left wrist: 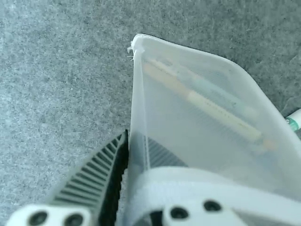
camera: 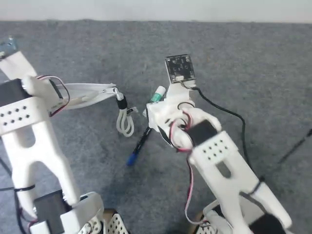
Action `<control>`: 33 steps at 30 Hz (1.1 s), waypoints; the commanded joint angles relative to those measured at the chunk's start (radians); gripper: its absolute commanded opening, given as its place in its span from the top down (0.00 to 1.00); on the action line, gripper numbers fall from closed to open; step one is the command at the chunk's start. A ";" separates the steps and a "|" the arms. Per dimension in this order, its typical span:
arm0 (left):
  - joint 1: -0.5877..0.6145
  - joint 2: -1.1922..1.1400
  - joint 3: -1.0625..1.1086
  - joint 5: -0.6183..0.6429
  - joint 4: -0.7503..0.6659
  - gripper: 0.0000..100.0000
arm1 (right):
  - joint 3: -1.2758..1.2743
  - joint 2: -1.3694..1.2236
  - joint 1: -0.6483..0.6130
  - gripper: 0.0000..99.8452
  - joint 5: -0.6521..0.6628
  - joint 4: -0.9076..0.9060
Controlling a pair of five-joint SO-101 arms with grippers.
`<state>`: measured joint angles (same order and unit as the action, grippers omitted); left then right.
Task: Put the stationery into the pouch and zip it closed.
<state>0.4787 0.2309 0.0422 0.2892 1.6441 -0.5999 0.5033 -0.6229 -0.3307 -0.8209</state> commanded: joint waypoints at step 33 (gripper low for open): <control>0.014 0.003 -0.001 0.018 -0.020 0.99 | 0.324 -0.576 0.050 0.87 -0.017 -0.015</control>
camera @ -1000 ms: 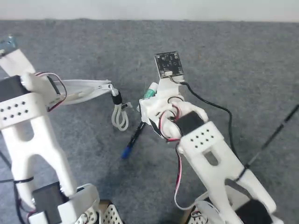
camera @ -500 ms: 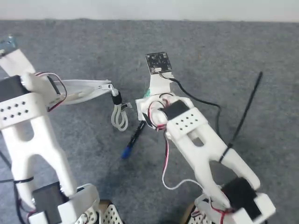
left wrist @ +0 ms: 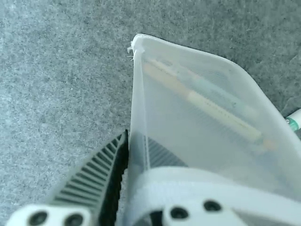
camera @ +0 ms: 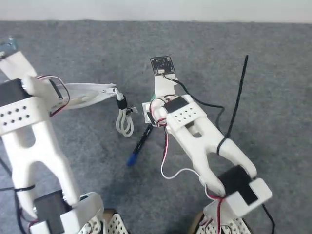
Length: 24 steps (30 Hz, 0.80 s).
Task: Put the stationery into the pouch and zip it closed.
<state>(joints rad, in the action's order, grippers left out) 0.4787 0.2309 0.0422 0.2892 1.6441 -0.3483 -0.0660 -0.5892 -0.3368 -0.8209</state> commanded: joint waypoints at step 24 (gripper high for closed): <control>0.014 0.003 -0.001 0.015 -0.020 0.99 | 0.318 -0.343 -0.007 0.87 -0.060 -0.110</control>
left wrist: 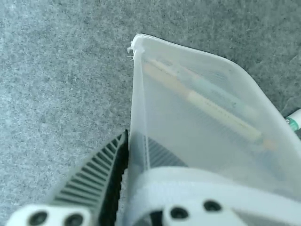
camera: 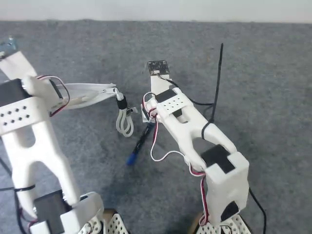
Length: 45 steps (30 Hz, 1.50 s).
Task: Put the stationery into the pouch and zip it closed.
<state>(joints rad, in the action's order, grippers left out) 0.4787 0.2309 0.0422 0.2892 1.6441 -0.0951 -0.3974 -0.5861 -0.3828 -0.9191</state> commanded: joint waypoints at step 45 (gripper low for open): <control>0.014 -0.002 -0.001 0.015 -0.020 0.99 | 0.448 0.041 -0.015 0.99 -0.011 -0.565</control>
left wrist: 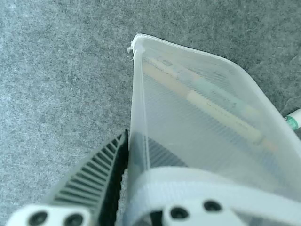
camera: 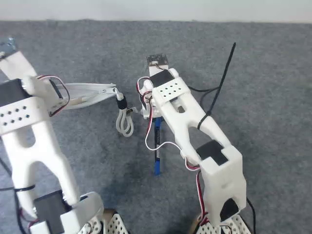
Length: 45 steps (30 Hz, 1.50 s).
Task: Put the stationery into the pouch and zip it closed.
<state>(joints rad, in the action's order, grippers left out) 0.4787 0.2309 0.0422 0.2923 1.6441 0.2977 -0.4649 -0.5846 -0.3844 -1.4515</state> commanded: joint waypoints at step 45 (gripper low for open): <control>0.008 -0.003 -0.001 0.012 -0.020 0.99 | -0.226 0.845 -0.101 0.99 -0.009 -0.134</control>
<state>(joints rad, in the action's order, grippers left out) 0.4787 0.2309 0.0422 0.2923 1.6425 0.1013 0.2869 -0.6797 -0.3844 -1.6540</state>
